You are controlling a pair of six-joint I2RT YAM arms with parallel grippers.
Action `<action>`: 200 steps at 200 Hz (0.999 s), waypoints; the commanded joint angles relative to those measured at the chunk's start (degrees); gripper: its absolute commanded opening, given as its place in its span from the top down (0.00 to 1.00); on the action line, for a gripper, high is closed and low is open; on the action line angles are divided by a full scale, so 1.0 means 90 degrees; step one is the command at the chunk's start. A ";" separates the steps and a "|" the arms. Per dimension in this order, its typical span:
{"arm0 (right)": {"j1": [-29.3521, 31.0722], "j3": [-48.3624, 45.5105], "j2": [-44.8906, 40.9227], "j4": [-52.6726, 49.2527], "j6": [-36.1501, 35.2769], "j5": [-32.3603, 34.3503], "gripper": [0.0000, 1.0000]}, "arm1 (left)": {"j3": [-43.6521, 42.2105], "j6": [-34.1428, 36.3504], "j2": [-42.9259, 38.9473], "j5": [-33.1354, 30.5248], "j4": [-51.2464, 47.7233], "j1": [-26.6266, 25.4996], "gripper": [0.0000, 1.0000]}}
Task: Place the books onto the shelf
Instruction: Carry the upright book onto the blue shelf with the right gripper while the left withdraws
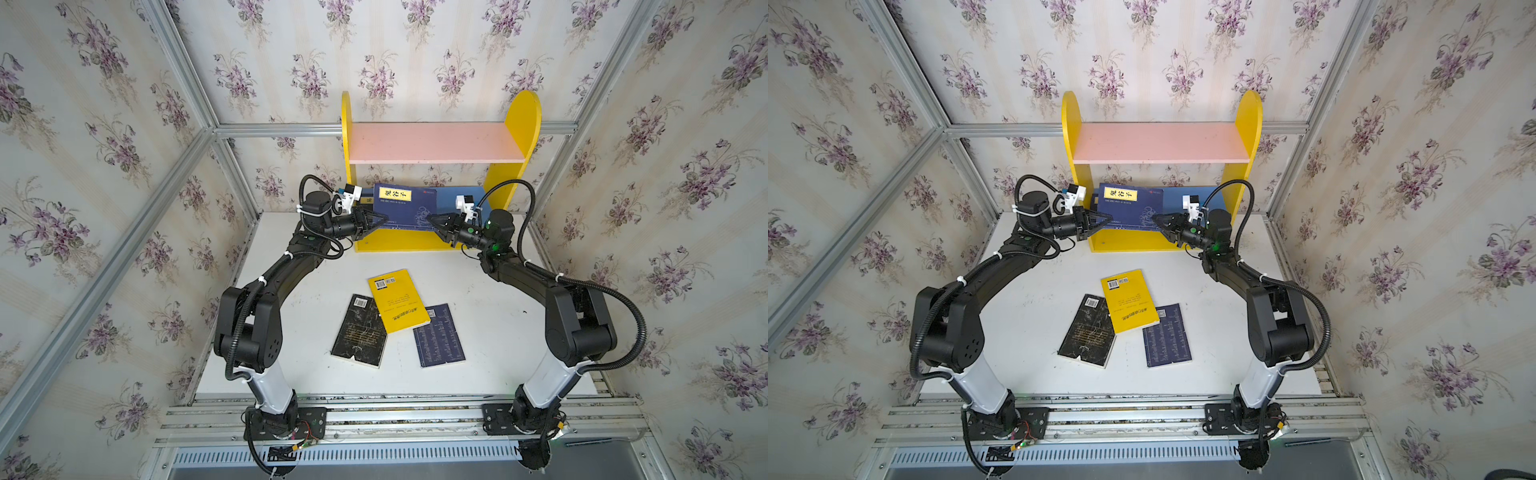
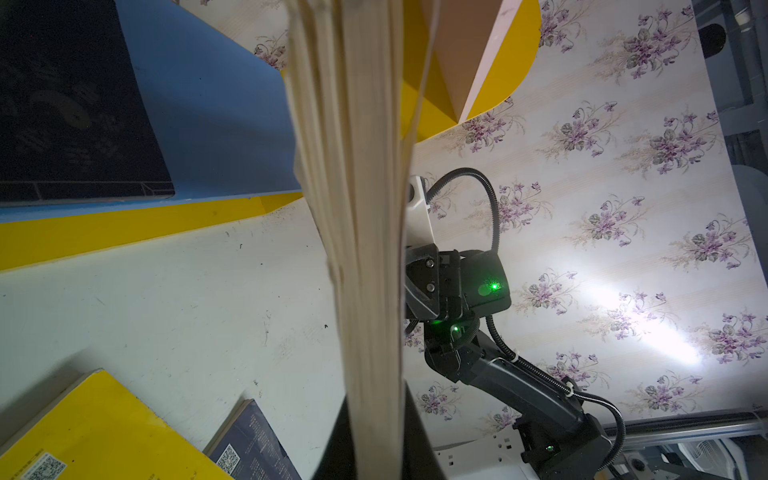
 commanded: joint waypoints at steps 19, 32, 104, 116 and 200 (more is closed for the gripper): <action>0.0013 0.0164 0.0066 0.0198 -0.0028 -0.0044 0.92 | 0.0164 0.0211 0.0000 -0.0170 -0.0037 0.0008 0.84; 0.0012 0.0215 0.0132 0.0205 -0.0027 0.0052 0.94 | 0.0115 0.0297 -0.0080 -0.0344 -0.0224 0.0025 0.75; 0.0087 0.1438 0.0775 -0.1004 -0.1186 0.0703 0.95 | -0.0910 0.0569 -0.1168 -0.1962 -0.1208 0.0576 0.02; 0.0128 0.1824 0.0912 -0.1561 -0.1626 0.0810 0.95 | -0.1068 0.0705 -0.1374 -0.2390 -0.1491 0.0665 0.01; 0.0371 0.4058 0.2409 -0.2986 -0.2577 0.1010 0.95 | -0.1603 0.0733 -0.1481 -0.3692 -0.2090 0.0921 0.01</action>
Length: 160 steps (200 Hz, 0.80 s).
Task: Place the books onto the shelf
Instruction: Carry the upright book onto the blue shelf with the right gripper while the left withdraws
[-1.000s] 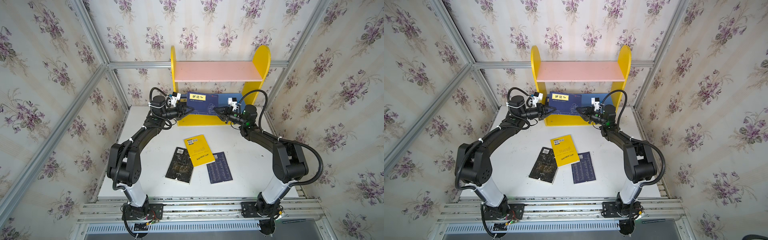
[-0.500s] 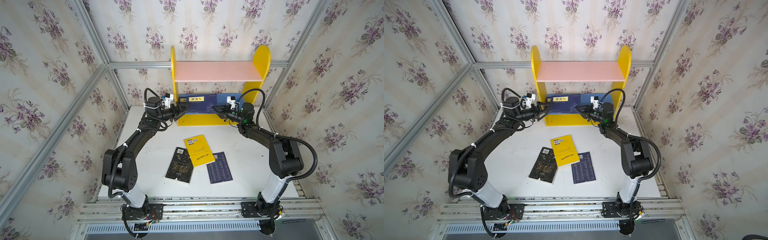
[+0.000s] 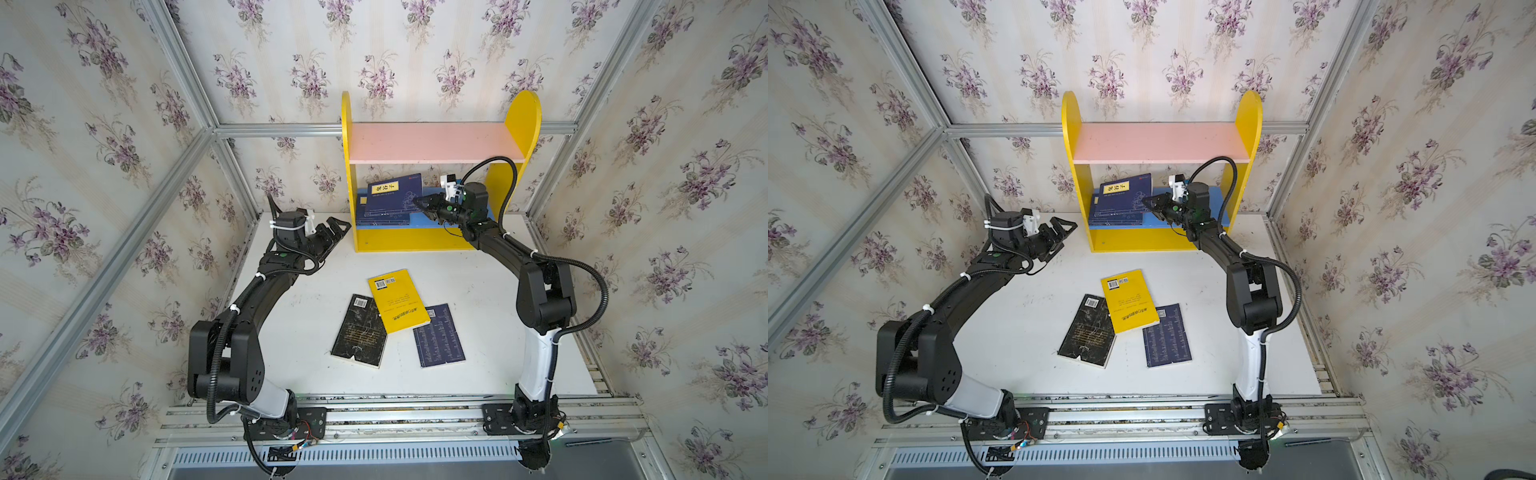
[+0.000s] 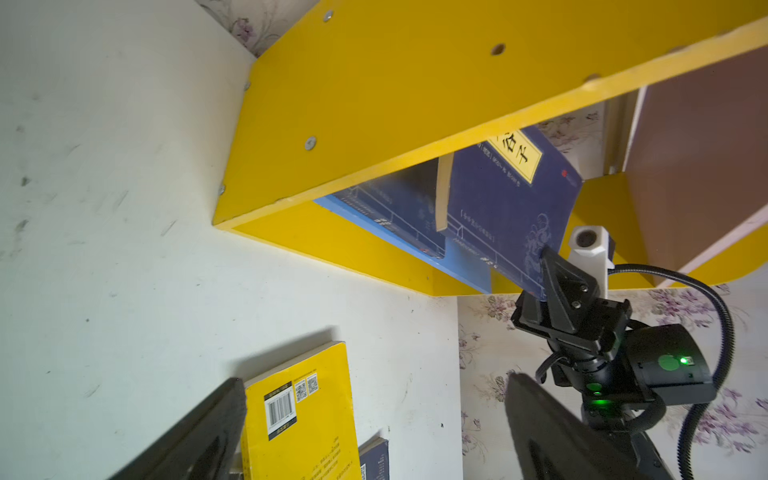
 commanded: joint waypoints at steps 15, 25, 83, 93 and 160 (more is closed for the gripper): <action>0.0096 0.0885 0.0492 -0.0377 -0.0447 -0.0041 0.95 | 0.0005 0.0116 0.0080 -0.0427 -0.0038 0.0023 0.01; 0.0116 0.1144 0.0645 -0.0539 -0.0540 -0.0083 0.95 | 0.0038 0.0110 0.0137 -0.0427 -0.0053 0.0025 0.01; 0.0146 0.1883 0.1283 -0.0742 -0.0494 -0.0278 0.95 | 0.0069 0.0030 0.0238 -0.0577 -0.0046 0.0025 0.01; 0.0146 0.1972 0.1359 -0.0756 -0.0487 -0.0288 0.95 | 0.0079 0.0023 0.0248 -0.0584 -0.0040 0.0025 0.01; 0.0156 0.2565 0.1826 -0.0715 -0.0211 -0.0585 0.95 | 0.0347 -0.0005 0.0520 -0.0564 -0.0050 0.0025 0.01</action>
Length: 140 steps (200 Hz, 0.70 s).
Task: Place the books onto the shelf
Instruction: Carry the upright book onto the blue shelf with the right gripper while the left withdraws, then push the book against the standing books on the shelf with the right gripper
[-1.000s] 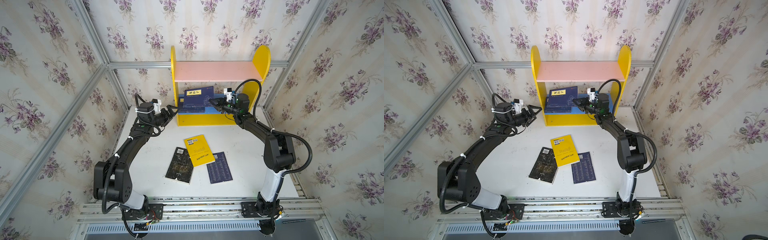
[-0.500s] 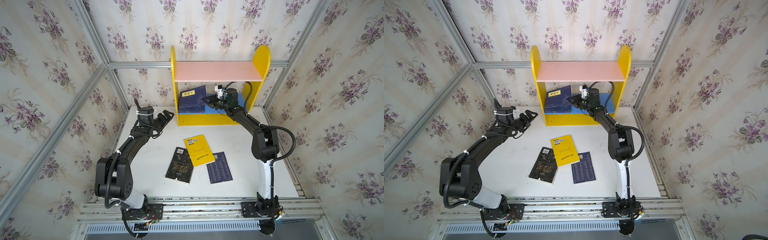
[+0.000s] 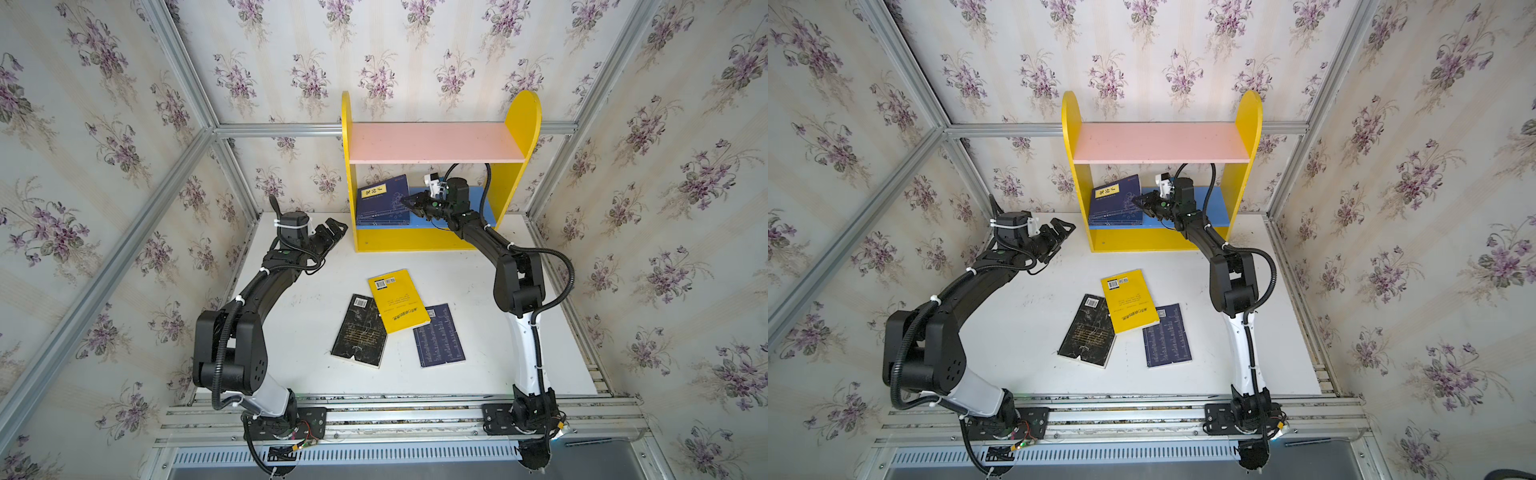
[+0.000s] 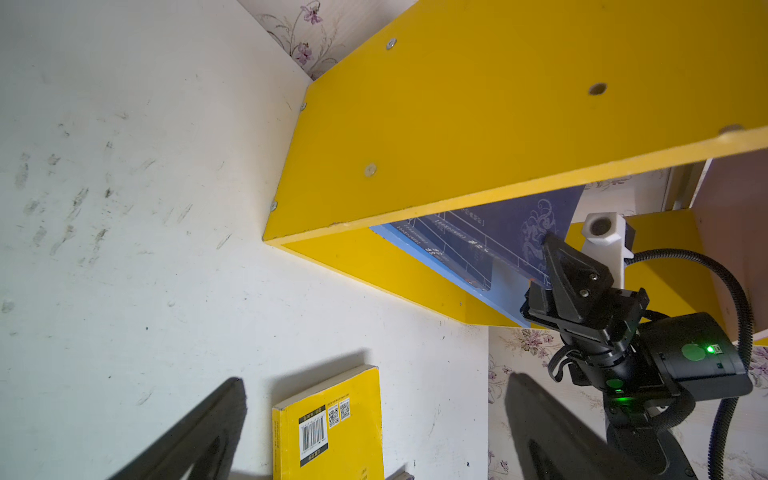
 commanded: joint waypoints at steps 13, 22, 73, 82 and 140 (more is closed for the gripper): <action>0.0020 0.0281 0.0110 0.0238 0.0061 -0.0301 0.95 | 0.0167 -0.0015 0.0151 0.0009 0.0033 0.0008 0.01; 0.0020 0.0281 0.0110 0.0226 0.0064 -0.0314 0.95 | 0.0203 -0.0015 0.0199 0.0024 0.0032 0.0008 0.01; 0.0039 0.0251 0.0052 0.0085 -0.0052 -0.0341 0.95 | 0.0583 -0.0079 0.0587 0.0203 0.0032 0.0008 0.01; 0.0049 0.0251 0.0052 0.0053 -0.0081 -0.0325 0.95 | 0.0661 -0.0093 0.0647 0.0223 0.0034 0.0007 0.01; 0.0107 0.0186 0.0100 0.0055 -0.0122 -0.0056 0.95 | 0.1171 -0.0127 0.1095 0.0340 0.0034 0.0008 0.01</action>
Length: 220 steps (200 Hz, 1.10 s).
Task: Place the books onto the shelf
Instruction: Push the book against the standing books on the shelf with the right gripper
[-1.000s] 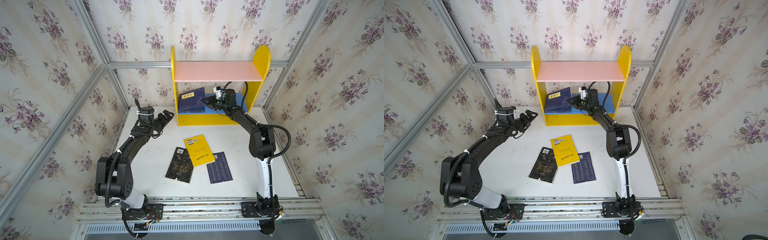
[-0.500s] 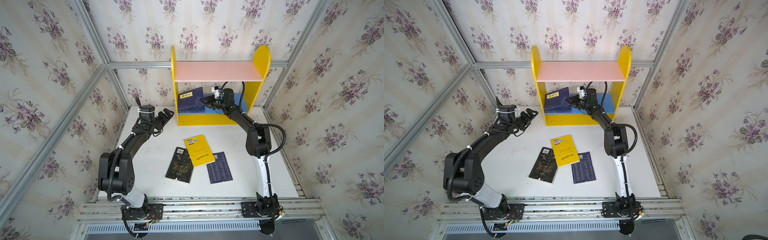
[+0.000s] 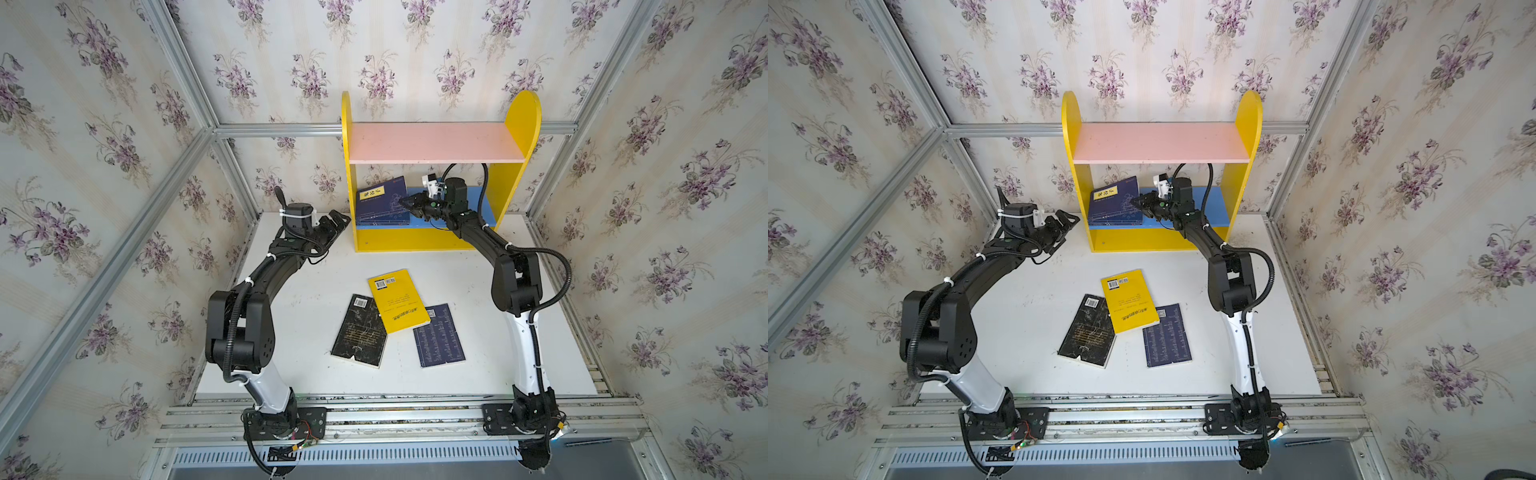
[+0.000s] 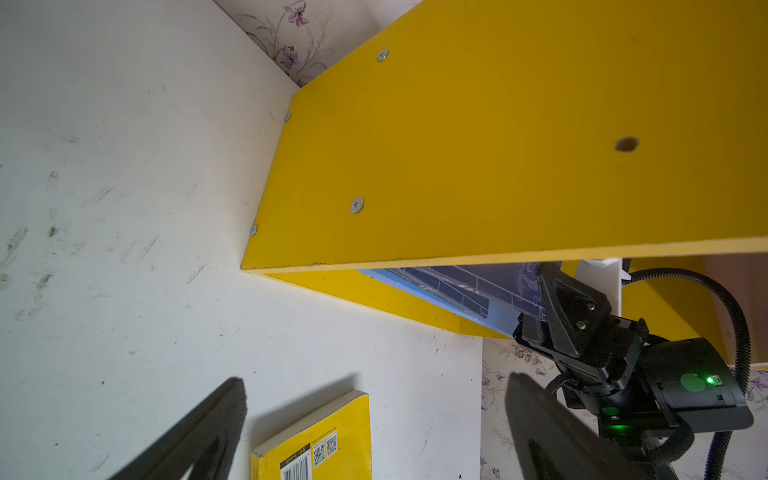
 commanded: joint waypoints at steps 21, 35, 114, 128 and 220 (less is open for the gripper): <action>0.0064 -0.0046 -0.0006 0.0298 -0.0046 0.0084 0.95 | 0.0395 -0.0092 0.0311 0.0237 0.0075 0.0008 0.01; 0.0064 -0.0063 0.0003 0.0303 -0.0044 0.0111 0.95 | 0.0477 -0.0116 0.0394 0.0286 0.0075 0.0008 0.01; 0.0064 -0.0230 0.0050 0.0183 -0.0229 0.0254 0.94 | 0.1292 -0.0546 0.1034 0.0270 0.0329 -0.0277 0.01; 0.0064 -0.0231 0.0062 0.0186 -0.0239 0.0279 0.94 | 0.1364 -0.0584 0.1149 0.0170 0.0334 -0.0366 0.01; 0.0026 -0.0138 0.0077 0.0648 0.0191 0.0014 0.95 | 0.1543 -0.0821 0.1431 -0.0318 0.0329 -0.0509 0.01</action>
